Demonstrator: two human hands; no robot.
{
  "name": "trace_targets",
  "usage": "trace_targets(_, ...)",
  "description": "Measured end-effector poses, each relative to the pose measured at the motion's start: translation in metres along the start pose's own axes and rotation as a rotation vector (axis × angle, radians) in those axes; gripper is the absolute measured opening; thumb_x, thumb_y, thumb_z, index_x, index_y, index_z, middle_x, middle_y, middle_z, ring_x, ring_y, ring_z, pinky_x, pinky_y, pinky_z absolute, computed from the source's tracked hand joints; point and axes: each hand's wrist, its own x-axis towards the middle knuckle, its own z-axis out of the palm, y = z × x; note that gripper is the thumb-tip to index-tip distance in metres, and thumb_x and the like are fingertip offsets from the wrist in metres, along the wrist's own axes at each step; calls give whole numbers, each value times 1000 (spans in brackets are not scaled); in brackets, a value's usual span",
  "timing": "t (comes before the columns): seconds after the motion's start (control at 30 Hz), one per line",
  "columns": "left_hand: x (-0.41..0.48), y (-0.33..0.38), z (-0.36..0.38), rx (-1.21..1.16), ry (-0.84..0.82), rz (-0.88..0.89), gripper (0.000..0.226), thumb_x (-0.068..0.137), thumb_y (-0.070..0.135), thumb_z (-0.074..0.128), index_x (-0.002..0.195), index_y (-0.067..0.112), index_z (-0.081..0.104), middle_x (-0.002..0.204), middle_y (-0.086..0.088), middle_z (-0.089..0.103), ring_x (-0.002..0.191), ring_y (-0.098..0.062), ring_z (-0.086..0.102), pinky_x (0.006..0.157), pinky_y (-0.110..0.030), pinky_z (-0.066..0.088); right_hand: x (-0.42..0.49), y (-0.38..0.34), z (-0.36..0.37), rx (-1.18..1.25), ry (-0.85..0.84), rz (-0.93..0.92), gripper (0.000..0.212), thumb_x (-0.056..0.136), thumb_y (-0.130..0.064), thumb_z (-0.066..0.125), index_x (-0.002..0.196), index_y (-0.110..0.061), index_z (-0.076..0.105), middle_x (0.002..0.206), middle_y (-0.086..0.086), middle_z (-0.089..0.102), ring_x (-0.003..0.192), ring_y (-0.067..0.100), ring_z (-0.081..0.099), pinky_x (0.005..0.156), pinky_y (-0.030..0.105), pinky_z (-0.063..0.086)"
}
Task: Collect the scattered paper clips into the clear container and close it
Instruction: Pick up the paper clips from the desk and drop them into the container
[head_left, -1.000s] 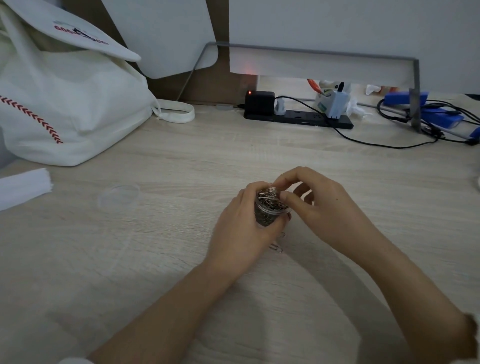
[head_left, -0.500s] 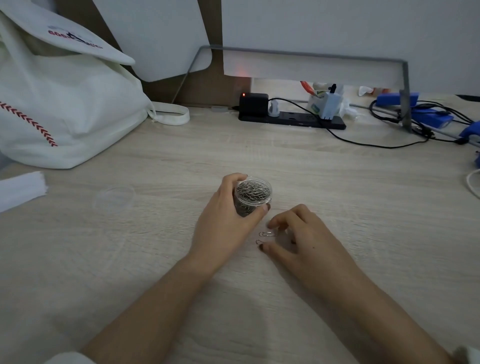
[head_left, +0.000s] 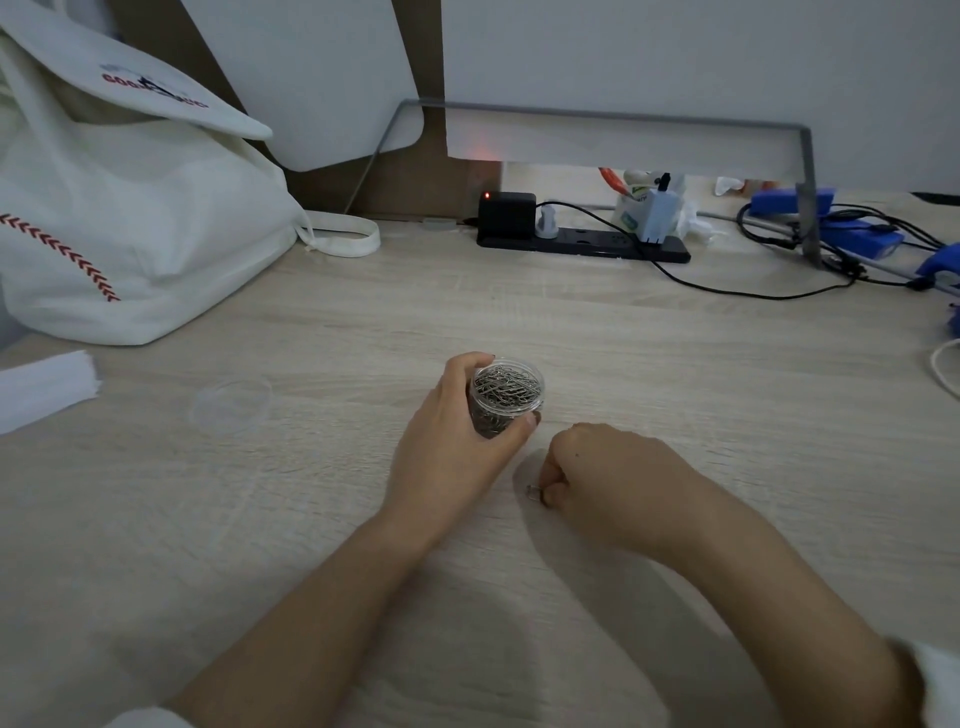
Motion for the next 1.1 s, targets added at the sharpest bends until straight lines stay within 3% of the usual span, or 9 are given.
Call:
trace_targets(0.13, 0, 0, 0, -4, -2, 11, 55, 78, 41, 67, 124, 35, 38, 124, 13, 55, 112, -7, 52, 86, -25, 39, 5, -1, -7, 1, -87, -24, 24, 88, -23, 46, 105, -13, 58, 116, 9, 61, 103, 29, 57, 69, 28, 34)
trace_targets(0.27, 2, -2, 0, 14, -12, 22, 64, 79, 43, 67, 131, 35, 32, 129, 10, 53, 116, -10, 51, 91, -29, 42, -2, 0, 0, 23, -15, -52, 21, 88, -20, 43, 102, -12, 56, 111, 9, 60, 100, 29, 57, 71, 30, 37)
trace_targets(0.33, 2, -3, 0, 46, -20, 24, 72, 79, 46, 65, 139, 34, 26, 135, 8, 49, 121, -10, 49, 94, -29, 40, -3, 4, 2, 155, 2, -61, 11, 85, -17, 48, 86, -19, 58, 94, 4, 63, 89, 23, 59, 71, 31, 42)
trace_targets(0.4, 3, -4, 1, 68, -29, 12, 79, 79, 47, 64, 144, 30, 22, 142, 7, 44, 126, -11, 45, 99, -29, 38, -3, 12, 2, 359, 21, -32, 17, 82, -15, 54, 70, -27, 54, 72, -7, 59, 66, 10, 57, 62, 23, 43)
trace_targets(0.5, 5, -4, 3, 99, -23, 30, 79, 77, 45, 67, 143, 23, 29, 143, 3, 43, 129, -13, 41, 106, -33, 35, 4, 24, -3, 616, 250, 22, 13, 82, -11, 60, 72, -20, 58, 69, -8, 60, 52, 5, 55, 55, 15, 44)
trace_targets(0.63, 7, -4, 5, 136, -17, 72, 70, 72, 42, 72, 132, 21, 42, 128, 1, 53, 117, -16, 50, 98, -38, 42, 19, 20, -6, 698, 475, 0, 6, 83, -11, 60, 79, -16, 59, 78, -5, 60, 63, 6, 55, 59, 7, 43)
trace_targets(0.87, 5, -6, 5, 76, -22, 68, 60, 71, 42, 70, 124, 26, 46, 118, 8, 60, 107, -13, 57, 89, -38, 47, 36, 12, 9, 530, 488, -22, 10, 83, -10, 58, 87, -14, 66, 88, -2, 52, 71, 4, 47, 68, 2, 35)
trace_targets(1.0, 4, -4, 4, 71, -22, 52, 61, 70, 42, 71, 124, 27, 46, 119, 8, 61, 108, -13, 57, 88, -34, 46, 24, 11, 11, 491, 580, -62, 23, 89, -20, 50, 110, -20, 59, 111, -8, 52, 104, 11, 46, 82, 10, 33)
trace_targets(1.1, 0, -1, 1, 63, -32, 11, 57, 75, 36, 65, 127, 29, 44, 123, 9, 59, 109, -14, 57, 88, -35, 47, 14, 1, 21, 454, 425, -130, 42, 94, -31, 39, 135, -25, 38, 145, -12, 33, 135, 4, 23, 108, 18, 16)
